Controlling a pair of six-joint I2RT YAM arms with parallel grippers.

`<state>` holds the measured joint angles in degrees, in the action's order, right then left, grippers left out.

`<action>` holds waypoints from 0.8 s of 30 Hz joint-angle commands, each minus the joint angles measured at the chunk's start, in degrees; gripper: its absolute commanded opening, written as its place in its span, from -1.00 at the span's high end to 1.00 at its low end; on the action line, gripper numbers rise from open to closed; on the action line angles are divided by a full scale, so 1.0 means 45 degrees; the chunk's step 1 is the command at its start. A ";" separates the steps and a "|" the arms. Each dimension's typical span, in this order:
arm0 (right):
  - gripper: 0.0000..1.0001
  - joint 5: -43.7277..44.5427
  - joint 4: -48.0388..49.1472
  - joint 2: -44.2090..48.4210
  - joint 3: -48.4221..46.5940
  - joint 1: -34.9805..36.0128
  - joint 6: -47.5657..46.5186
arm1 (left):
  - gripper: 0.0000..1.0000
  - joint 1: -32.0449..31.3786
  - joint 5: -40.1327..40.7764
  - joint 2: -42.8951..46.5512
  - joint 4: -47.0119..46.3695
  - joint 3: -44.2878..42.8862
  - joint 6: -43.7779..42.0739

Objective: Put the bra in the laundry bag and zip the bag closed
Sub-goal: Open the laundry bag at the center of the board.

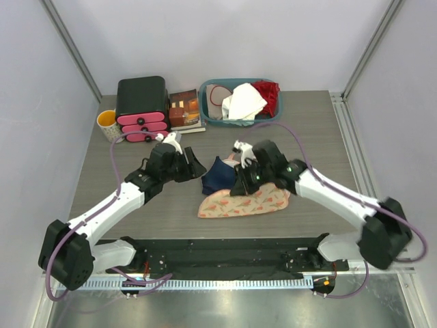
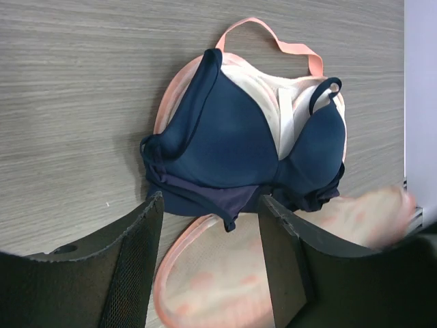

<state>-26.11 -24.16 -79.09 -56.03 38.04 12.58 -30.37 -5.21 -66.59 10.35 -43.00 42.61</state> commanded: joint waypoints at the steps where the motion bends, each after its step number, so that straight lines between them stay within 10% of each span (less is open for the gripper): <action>1: 0.48 -0.0818 0.1128 0.2551 0.3032 0.1444 0.3079 | -0.17 -0.0028 0.0202 -0.0611 -0.0073 -0.0872 -0.0074; 6: -0.13 -0.1465 0.3220 0.4897 0.5379 0.2054 0.5737 | -0.24 -0.0028 -0.0013 -0.1295 -0.0327 -0.1107 -0.0191; 11: -0.47 0.4816 0.0042 0.5233 0.2788 0.1236 0.5524 | -0.27 -0.0028 0.0163 -0.2349 -0.0288 -0.1439 -0.0543; 24: -0.31 0.6448 0.0153 0.2165 0.2547 -0.3883 0.5017 | -0.19 -0.0126 0.0143 -0.4694 -0.0931 -0.1870 -0.0817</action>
<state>2.42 -25.71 -69.65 -47.11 22.57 36.07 -30.70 -4.97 -86.56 9.63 -49.58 40.21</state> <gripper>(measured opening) 0.679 0.599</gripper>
